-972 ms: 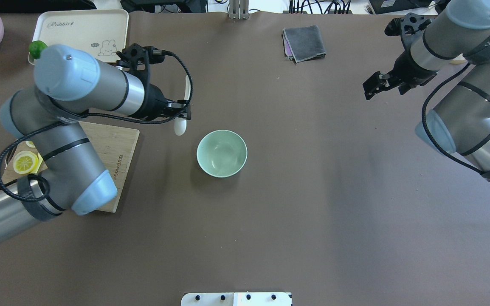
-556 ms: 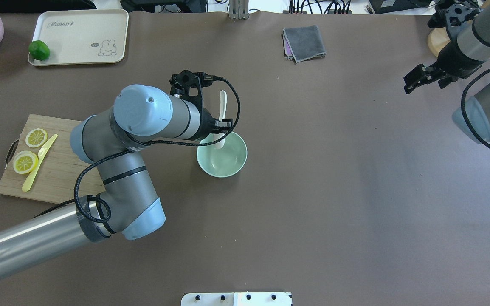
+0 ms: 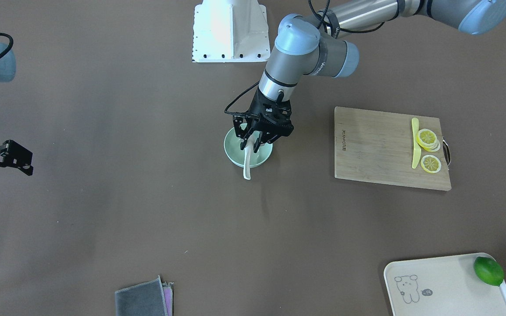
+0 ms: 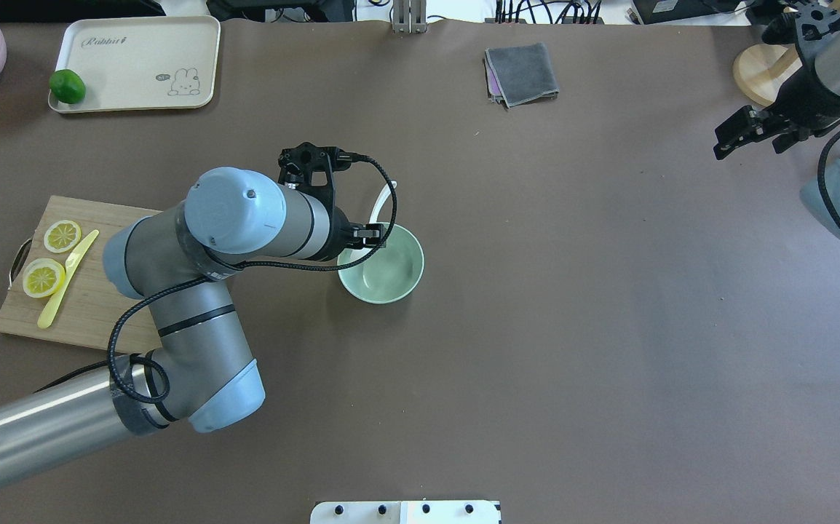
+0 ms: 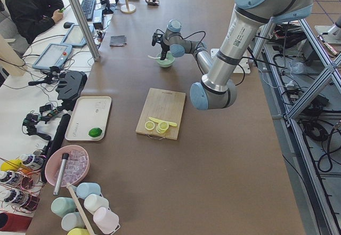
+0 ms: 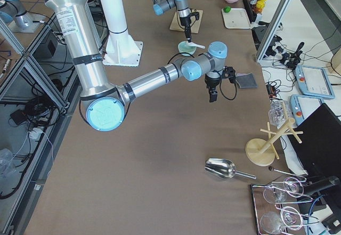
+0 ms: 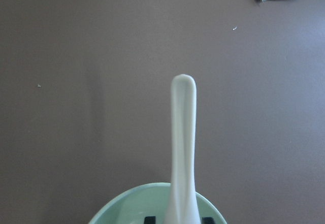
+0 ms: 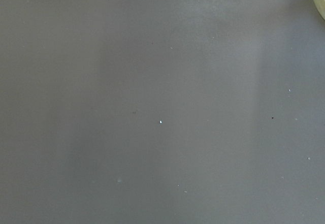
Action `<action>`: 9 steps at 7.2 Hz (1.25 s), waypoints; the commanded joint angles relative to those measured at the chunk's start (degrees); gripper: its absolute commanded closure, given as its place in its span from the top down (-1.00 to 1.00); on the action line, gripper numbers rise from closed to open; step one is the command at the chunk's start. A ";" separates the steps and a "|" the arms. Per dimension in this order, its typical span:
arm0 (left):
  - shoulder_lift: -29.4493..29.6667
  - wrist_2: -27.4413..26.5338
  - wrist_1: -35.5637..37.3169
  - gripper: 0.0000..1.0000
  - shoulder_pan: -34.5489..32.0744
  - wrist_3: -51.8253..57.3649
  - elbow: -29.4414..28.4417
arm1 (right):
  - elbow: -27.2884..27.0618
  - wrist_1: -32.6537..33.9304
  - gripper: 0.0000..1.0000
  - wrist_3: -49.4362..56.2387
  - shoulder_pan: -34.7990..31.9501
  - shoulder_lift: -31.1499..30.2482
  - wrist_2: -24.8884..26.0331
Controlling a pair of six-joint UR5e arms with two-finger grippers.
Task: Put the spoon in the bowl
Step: 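Lower the spoon into the bowl, open the left gripper, and withdraw both arms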
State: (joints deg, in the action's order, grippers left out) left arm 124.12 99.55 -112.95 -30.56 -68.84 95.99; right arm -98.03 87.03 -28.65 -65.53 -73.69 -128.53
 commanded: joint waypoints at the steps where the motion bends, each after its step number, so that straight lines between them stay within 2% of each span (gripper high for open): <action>1: -1.51 1.43 4.89 0.97 -1.07 2.21 6.11 | -0.06 -0.01 1.00 0.00 -0.13 -0.40 -0.14; 2: -1.42 4.39 9.11 0.97 -4.04 2.65 8.31 | -0.06 0.07 1.00 0.09 -1.26 -0.67 -0.58; 3: -1.25 7.99 10.28 0.97 -8.33 6.83 9.12 | -0.15 0.07 1.00 0.18 -2.66 -1.28 -0.85; 4: -1.77 8.20 10.38 0.97 -12.03 12.70 9.47 | -0.06 0.16 1.00 1.31 -3.55 -1.55 -1.63; 5: -5.60 8.55 10.29 0.97 -16.94 22.51 10.26 | -0.23 -0.27 1.00 3.32 -4.95 -3.64 -2.68; 7: -15.52 19.39 10.29 0.97 -33.86 45.35 10.28 | -0.06 -0.54 1.00 12.44 -8.72 -8.03 -4.45; 8: -19.49 23.72 10.38 0.97 -41.78 52.85 7.92 | -0.06 -0.63 1.00 15.01 -9.61 -10.14 -4.36; 9: -22.57 28.02 9.25 0.97 -48.73 53.80 5.63 | -0.23 -0.72 1.00 16.86 -10.66 -11.64 -4.45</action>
State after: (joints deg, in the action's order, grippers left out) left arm 105.89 122.07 -102.86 -70.11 -19.84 104.20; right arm -98.14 86.41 -14.77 -74.80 -83.13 -132.84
